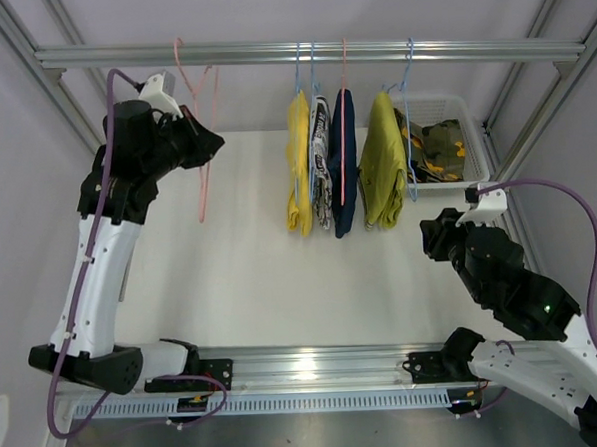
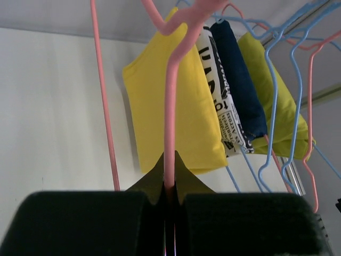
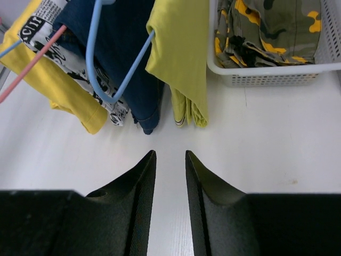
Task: Remove the trousers from the hanger
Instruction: Place the hanger at the clothesline.
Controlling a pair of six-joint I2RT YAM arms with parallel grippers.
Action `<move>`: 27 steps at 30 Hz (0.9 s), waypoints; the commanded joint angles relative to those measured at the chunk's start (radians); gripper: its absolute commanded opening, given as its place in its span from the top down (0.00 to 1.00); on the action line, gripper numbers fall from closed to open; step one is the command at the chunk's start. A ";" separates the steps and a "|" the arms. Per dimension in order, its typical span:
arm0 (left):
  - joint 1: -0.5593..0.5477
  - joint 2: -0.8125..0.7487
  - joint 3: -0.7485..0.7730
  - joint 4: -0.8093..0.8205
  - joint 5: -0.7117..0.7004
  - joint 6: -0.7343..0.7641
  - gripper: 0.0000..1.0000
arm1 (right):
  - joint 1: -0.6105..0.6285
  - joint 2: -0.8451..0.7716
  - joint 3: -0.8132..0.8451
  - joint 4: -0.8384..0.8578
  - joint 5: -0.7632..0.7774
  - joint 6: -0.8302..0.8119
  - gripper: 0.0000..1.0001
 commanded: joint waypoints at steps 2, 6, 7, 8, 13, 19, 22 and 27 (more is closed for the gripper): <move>-0.006 0.086 0.119 0.015 -0.026 0.004 0.99 | 0.006 0.022 0.063 0.000 -0.004 -0.056 0.67; -0.006 0.163 0.175 0.009 -0.052 0.016 1.00 | 0.006 0.026 0.057 0.016 -0.001 -0.077 0.66; -0.006 0.178 0.200 0.003 -0.057 0.019 0.99 | 0.006 0.026 0.053 0.017 0.003 -0.077 0.65; -0.006 0.209 0.211 -0.001 -0.064 0.021 0.99 | 0.006 0.026 0.048 0.025 0.001 -0.083 0.65; -0.006 0.284 0.289 -0.029 -0.061 0.027 1.00 | 0.006 0.019 0.017 0.039 -0.004 -0.082 0.64; -0.005 0.318 0.280 -0.026 -0.058 0.030 1.00 | 0.006 -0.004 -0.013 0.039 -0.013 -0.065 0.63; -0.005 0.306 0.240 -0.009 -0.057 0.029 1.00 | 0.006 -0.006 -0.009 0.023 -0.008 -0.060 0.63; -0.005 0.260 0.112 0.034 -0.049 0.015 0.99 | 0.006 -0.009 -0.019 0.019 -0.010 -0.056 0.62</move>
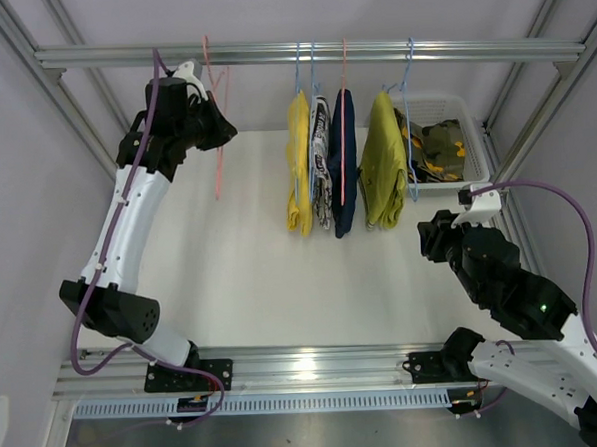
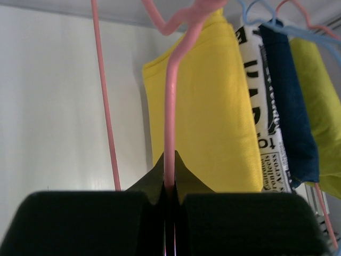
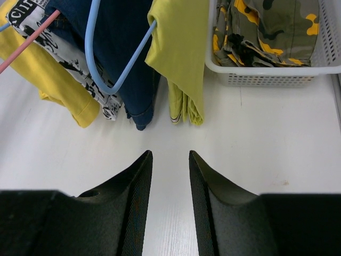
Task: Remove the trousers from the hanger
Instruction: Place the hanger at the clothesline.
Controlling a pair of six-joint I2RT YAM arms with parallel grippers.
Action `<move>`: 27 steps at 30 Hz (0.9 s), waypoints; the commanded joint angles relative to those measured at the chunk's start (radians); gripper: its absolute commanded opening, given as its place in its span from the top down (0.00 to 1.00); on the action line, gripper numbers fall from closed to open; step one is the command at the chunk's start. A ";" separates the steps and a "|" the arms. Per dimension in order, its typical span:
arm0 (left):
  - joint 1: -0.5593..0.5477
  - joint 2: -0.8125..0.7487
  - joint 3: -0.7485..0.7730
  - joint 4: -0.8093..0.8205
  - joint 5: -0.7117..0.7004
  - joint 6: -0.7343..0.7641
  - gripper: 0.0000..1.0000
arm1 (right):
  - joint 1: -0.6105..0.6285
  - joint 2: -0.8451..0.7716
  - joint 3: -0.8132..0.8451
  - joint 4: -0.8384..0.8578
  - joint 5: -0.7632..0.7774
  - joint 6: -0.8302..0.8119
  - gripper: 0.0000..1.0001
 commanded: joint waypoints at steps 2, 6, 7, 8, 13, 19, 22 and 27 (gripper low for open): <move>-0.006 -0.072 -0.102 0.062 0.002 0.008 0.99 | 0.004 -0.011 -0.013 0.006 -0.004 0.013 0.62; -0.006 -0.096 -0.192 0.088 -0.003 0.009 1.00 | 0.004 -0.023 -0.032 0.002 -0.012 0.022 0.60; -0.005 -0.101 -0.209 0.088 -0.001 0.008 0.99 | 0.004 -0.026 -0.036 0.003 -0.015 0.023 0.60; -0.006 -0.104 -0.218 0.090 0.000 0.005 0.99 | 0.004 -0.031 -0.039 0.000 -0.015 0.023 0.59; -0.009 -0.150 -0.249 0.081 0.000 0.006 0.85 | 0.004 -0.045 -0.053 -0.014 -0.007 0.025 0.57; -0.015 -0.248 -0.281 0.064 -0.021 0.023 0.37 | 0.004 -0.060 -0.075 -0.011 -0.013 0.028 0.51; -0.017 -0.288 -0.274 0.042 -0.023 0.037 0.32 | 0.004 -0.061 -0.085 0.006 -0.012 0.017 0.48; -0.020 -0.394 -0.231 -0.002 -0.014 0.037 0.29 | 0.004 -0.064 -0.089 0.005 -0.007 0.025 0.43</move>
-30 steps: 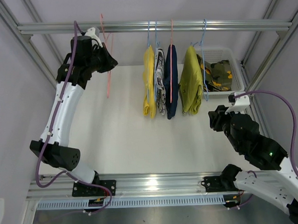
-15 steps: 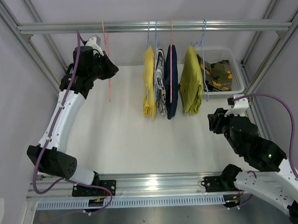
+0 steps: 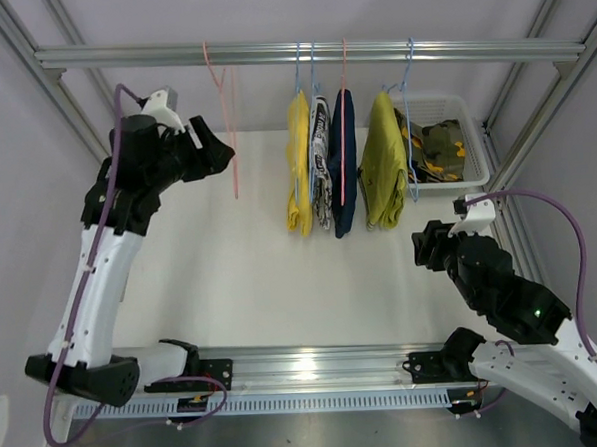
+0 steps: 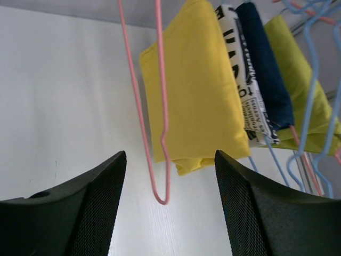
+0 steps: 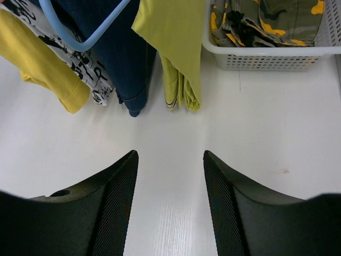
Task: Remove the trousers from the hanger
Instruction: Place the hanger at the clothesline, then pick up the hanger from the clothesline.
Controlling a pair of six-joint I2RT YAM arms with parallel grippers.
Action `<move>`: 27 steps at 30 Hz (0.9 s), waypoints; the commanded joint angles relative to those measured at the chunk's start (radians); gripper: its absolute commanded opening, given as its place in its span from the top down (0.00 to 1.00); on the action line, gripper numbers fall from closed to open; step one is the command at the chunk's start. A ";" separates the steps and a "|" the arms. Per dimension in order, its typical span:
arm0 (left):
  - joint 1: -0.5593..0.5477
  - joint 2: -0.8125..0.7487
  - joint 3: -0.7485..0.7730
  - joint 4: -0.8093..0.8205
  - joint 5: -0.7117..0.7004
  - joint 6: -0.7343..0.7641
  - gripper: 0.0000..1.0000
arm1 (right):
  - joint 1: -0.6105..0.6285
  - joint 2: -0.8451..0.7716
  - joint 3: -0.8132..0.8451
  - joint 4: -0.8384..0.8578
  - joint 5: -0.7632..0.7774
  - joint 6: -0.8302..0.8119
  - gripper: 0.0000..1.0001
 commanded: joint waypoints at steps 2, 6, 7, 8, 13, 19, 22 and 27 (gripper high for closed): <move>-0.013 -0.118 0.061 -0.012 0.045 0.023 0.27 | 0.006 -0.025 -0.004 0.013 0.003 0.009 0.43; -0.013 -0.144 0.059 0.118 0.226 0.017 0.22 | 0.006 -0.038 -0.007 0.018 0.006 0.009 0.41; -0.013 -0.137 0.062 0.141 0.259 0.014 0.21 | 0.004 -0.038 -0.007 0.018 0.006 0.009 0.41; -0.013 -0.127 0.062 0.161 0.289 0.008 0.20 | 0.006 -0.038 -0.007 0.016 0.008 0.009 0.41; -0.013 -0.023 0.073 0.258 0.405 -0.051 0.20 | 0.004 -0.042 -0.011 0.015 0.014 0.010 0.40; -0.017 0.049 0.033 0.345 0.435 -0.091 0.33 | 0.004 -0.044 -0.016 0.021 0.011 0.007 0.38; -0.021 0.086 0.027 0.364 0.442 -0.094 0.38 | 0.004 -0.042 -0.019 0.029 0.009 0.003 0.38; -0.023 0.132 0.004 0.446 0.476 -0.130 0.41 | 0.006 -0.036 -0.020 0.032 0.011 -0.003 0.37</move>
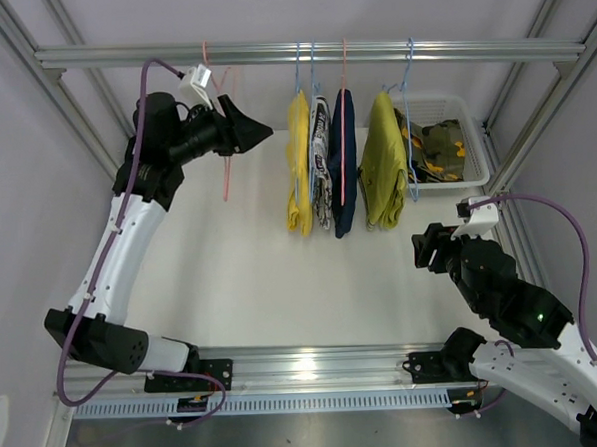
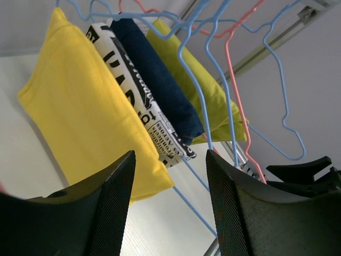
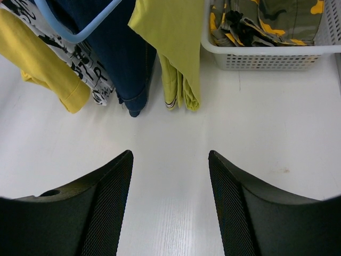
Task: Remove the trousers from the hanger
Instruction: Pick up the hanger from the clothesline.
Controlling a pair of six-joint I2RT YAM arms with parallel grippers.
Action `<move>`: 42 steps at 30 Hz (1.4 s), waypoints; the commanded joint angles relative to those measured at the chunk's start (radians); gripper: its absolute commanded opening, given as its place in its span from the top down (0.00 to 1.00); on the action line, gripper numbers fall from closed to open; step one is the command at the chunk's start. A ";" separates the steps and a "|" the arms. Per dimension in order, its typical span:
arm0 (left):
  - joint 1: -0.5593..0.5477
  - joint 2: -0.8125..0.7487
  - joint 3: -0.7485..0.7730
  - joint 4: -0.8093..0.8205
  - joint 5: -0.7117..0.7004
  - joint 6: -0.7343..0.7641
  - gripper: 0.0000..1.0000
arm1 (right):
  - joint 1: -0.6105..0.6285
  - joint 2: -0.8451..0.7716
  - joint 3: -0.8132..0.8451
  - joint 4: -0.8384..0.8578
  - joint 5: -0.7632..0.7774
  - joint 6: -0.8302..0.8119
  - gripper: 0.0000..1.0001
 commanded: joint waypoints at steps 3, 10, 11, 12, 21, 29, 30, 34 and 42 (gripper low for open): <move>-0.011 0.026 -0.024 0.184 0.085 -0.079 0.41 | 0.002 -0.003 -0.002 0.029 0.013 -0.005 0.36; -0.032 0.084 -0.021 0.249 0.117 -0.112 0.44 | 0.002 -0.003 -0.004 0.027 0.021 -0.005 0.35; -0.034 0.089 -0.024 0.256 0.122 -0.117 0.44 | 0.004 -0.003 -0.004 0.027 0.021 -0.003 0.35; -0.037 0.099 -0.024 0.263 0.128 -0.120 0.45 | 0.002 -0.003 -0.004 0.029 0.022 -0.005 0.35; -0.052 0.127 -0.046 0.355 0.174 -0.169 0.46 | 0.004 -0.003 -0.006 0.029 0.026 -0.005 0.34; -0.075 0.156 -0.045 0.390 0.191 -0.197 0.49 | 0.002 -0.006 -0.006 0.027 0.026 -0.006 0.33; -0.080 0.164 -0.045 0.390 0.191 -0.197 0.50 | 0.004 -0.007 -0.006 0.029 0.026 -0.006 0.33; -0.095 0.178 -0.042 0.376 0.185 -0.174 0.56 | 0.002 -0.012 -0.006 0.027 0.027 -0.005 0.33; -0.126 0.195 -0.047 0.390 0.188 -0.183 0.60 | 0.004 -0.015 -0.007 0.029 0.026 -0.010 0.32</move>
